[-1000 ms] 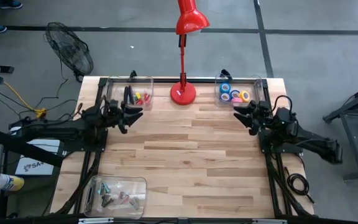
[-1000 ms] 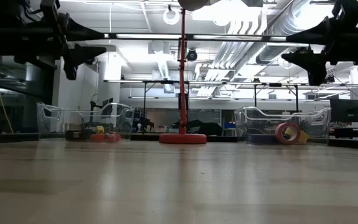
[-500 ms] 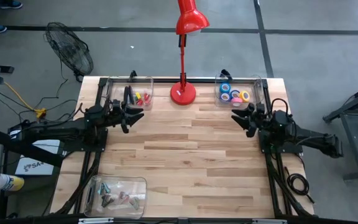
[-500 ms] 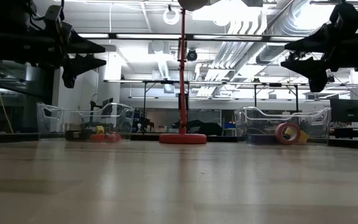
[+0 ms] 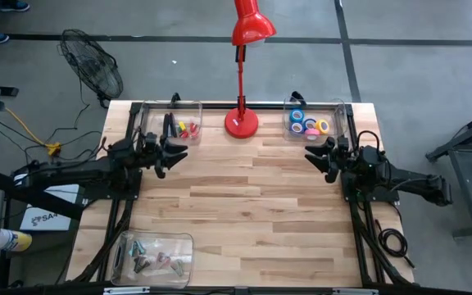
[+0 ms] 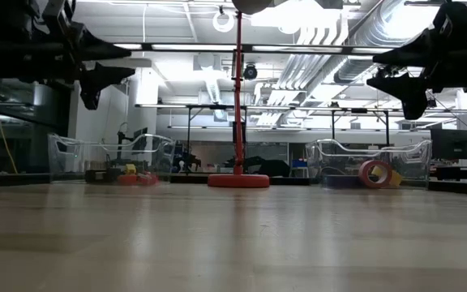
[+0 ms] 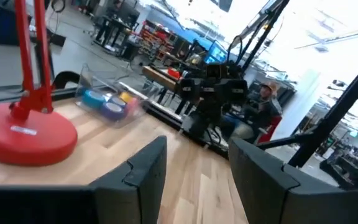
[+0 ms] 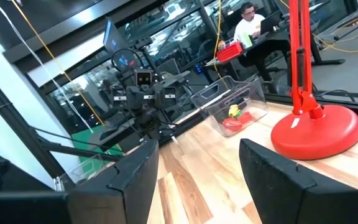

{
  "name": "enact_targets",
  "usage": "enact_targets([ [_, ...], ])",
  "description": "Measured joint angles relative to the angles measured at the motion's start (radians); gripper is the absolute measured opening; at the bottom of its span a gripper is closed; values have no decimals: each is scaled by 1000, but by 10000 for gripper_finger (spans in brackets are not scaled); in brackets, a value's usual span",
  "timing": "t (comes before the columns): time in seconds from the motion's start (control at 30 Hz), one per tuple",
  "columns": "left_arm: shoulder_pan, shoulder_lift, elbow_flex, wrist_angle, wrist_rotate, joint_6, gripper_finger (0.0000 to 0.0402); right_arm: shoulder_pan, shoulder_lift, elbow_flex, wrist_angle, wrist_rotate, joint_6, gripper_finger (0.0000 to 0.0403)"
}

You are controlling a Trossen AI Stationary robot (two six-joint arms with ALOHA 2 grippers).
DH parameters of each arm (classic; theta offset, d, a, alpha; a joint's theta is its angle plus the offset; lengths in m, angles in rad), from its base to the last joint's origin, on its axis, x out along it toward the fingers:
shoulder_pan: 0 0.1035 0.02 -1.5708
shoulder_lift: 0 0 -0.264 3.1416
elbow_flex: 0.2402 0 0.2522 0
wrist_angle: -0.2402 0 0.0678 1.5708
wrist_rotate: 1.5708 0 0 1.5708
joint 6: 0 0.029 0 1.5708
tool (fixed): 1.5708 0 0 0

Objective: Pick and place Stapler, Stapler remover, tape
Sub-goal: Return to Home Position

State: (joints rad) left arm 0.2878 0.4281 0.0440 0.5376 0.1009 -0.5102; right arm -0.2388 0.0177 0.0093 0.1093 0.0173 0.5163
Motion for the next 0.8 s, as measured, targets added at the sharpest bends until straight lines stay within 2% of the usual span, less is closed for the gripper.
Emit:
enact_targets([
  [0.3, -38, -118, -26, -89, -13, 12, 170, 0, 0, 0, -9, -18, 26, 216],
  [0.43, -80, -171, -27, -200, -18, 24, 170, 0, 0, 0, -13, -17, 30, 216],
  [0.67, -182, -296, -28, -350, -170, 43, 170, 0, 0, 0, -43, -17, 37, 216],
  [0.8, -222, -392, -29, -482, -207, 58, 170, 0, 0, 0, -69, -17, 44, 216],
])
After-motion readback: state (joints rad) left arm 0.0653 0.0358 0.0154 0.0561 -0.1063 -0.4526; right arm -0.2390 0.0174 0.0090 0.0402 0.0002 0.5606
